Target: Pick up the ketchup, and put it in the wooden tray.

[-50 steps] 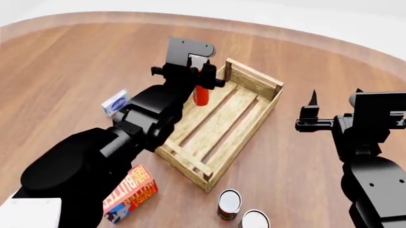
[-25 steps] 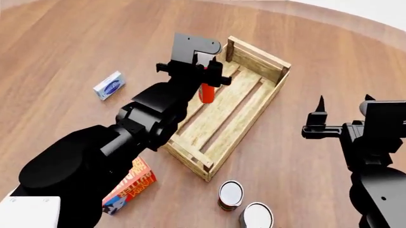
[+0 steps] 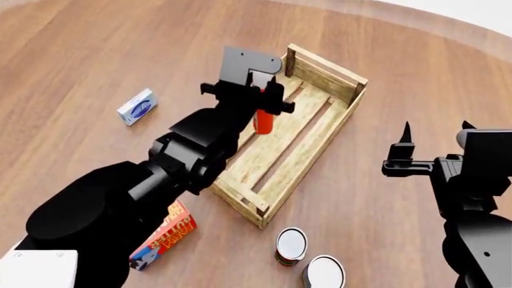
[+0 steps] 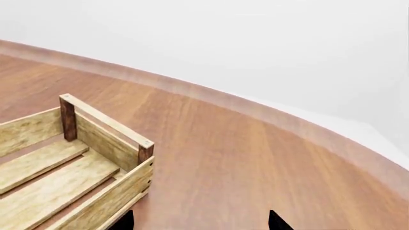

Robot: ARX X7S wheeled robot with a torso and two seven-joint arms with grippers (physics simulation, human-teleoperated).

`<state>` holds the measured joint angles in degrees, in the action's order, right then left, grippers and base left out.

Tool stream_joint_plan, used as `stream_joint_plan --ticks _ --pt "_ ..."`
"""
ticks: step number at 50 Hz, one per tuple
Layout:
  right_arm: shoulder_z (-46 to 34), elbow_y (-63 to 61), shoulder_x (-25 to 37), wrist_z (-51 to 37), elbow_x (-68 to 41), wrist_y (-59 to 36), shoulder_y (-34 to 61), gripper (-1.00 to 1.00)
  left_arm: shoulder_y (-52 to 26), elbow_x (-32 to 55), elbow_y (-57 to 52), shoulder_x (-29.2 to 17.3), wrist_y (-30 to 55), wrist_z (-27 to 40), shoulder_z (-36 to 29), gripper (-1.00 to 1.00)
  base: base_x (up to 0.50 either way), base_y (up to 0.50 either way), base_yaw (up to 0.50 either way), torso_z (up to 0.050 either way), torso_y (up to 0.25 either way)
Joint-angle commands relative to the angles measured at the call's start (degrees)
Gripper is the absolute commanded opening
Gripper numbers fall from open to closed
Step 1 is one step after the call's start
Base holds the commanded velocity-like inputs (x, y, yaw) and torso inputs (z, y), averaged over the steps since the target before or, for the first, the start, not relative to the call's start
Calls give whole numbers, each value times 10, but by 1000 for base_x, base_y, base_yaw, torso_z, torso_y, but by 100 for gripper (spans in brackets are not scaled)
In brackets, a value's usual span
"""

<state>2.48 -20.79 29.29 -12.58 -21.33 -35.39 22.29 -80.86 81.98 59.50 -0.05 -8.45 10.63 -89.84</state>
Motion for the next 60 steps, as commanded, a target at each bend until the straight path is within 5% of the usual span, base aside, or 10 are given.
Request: stream_joint_plan --ticks 1,60 --pt "4 0 -2 -2 -4 1 -1 100 5 -9 -7 0 -2 2 6 -100 0 0 0 0 0" --pt "7 -2 -2 -12 -17 -13 1 100 54 -56 5 0 -13 5 11 -100 0 0 0 0 0"
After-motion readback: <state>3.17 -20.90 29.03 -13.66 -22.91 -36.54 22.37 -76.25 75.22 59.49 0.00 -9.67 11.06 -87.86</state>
